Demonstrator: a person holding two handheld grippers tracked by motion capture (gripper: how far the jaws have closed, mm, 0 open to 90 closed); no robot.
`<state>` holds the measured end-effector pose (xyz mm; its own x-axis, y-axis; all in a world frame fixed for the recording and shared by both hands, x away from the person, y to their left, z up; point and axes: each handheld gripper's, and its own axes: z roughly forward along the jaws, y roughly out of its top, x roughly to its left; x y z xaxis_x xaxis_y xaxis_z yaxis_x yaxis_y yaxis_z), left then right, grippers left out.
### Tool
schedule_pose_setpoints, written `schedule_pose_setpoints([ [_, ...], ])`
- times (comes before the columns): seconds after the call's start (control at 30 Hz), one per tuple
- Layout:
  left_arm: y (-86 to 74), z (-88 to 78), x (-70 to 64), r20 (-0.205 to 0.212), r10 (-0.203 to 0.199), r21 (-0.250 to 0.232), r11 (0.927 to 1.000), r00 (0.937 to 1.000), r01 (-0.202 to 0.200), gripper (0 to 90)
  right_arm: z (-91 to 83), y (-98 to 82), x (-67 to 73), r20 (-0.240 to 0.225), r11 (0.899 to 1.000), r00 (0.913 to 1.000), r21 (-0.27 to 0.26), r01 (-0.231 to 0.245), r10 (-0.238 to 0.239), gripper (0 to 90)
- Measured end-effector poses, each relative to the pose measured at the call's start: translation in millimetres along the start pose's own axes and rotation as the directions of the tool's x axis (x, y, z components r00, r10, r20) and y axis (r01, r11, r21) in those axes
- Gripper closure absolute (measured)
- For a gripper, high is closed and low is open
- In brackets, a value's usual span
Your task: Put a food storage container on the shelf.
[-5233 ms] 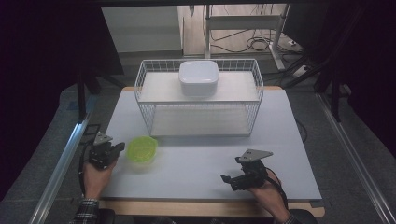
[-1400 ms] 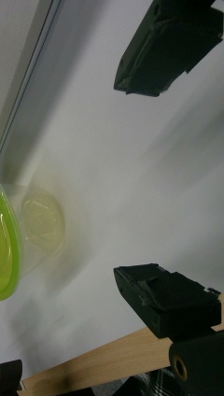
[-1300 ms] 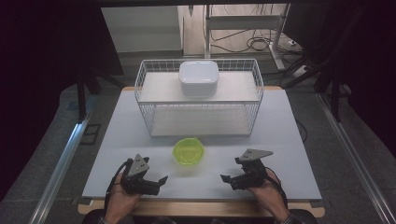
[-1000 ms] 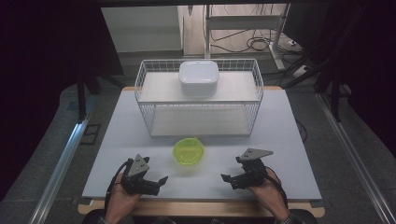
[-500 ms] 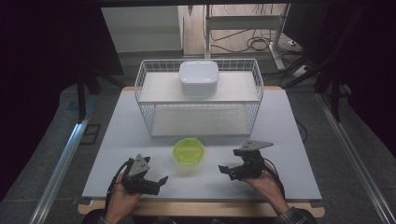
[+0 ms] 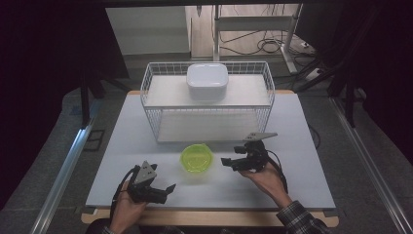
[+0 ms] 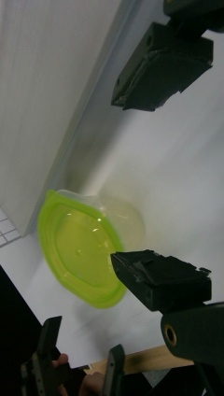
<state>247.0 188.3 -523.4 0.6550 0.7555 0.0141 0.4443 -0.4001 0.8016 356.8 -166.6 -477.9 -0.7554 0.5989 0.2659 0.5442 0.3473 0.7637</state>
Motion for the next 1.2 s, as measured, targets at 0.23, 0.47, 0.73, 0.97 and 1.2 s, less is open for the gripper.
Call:
schedule_pose_setpoints([
  [0.23, -0.1, 0.2, -0.2, -0.003, 0.006, 0.005, 1.0, 1.0, -0.006, 3.4, 20.4, 17.3, -6.0, -0.04, 0.998, 0.9979, 0.027, -0.05, 0.052, 23.9],
  [0.47, -0.5, 0.8, -0.4, -0.006, 0.012, 0.011, 0.9999, 0.9999, -0.012, 3.6, 36.8, 28.6, -12.1, -0.093, 0.995, 0.9919, 0.048, -0.083, 0.087, 37.6],
  [0.73, -0.6, 1.7, -1.9, -0.009, 0.022, 0.022, 0.9995, 0.9997, -0.022, 4.0, 51.1, 31.5, -15.2, -0.146, 0.986, 0.9779, 0.094, -0.137, 0.15, 49.3],
  [0.97, -0.6, 2.0, -2.1, -0.009, 0.028, 0.027, 0.9993, 0.9996, -0.027, 4.3, 62.6, 29.3, -26.2, -0.204, 0.966, 0.9478, 0.129, -0.223, 0.246, 58.2],
  [1.2, -0.7, 2.9, -3.0, -0.005, 0.033, 0.032, 0.9989, 0.9994, -0.033, 4.4, 71.2, 27.9, -27.3, -0.248, 0.956, 0.927, 0.158, -0.248, 0.282, 64.4],
])
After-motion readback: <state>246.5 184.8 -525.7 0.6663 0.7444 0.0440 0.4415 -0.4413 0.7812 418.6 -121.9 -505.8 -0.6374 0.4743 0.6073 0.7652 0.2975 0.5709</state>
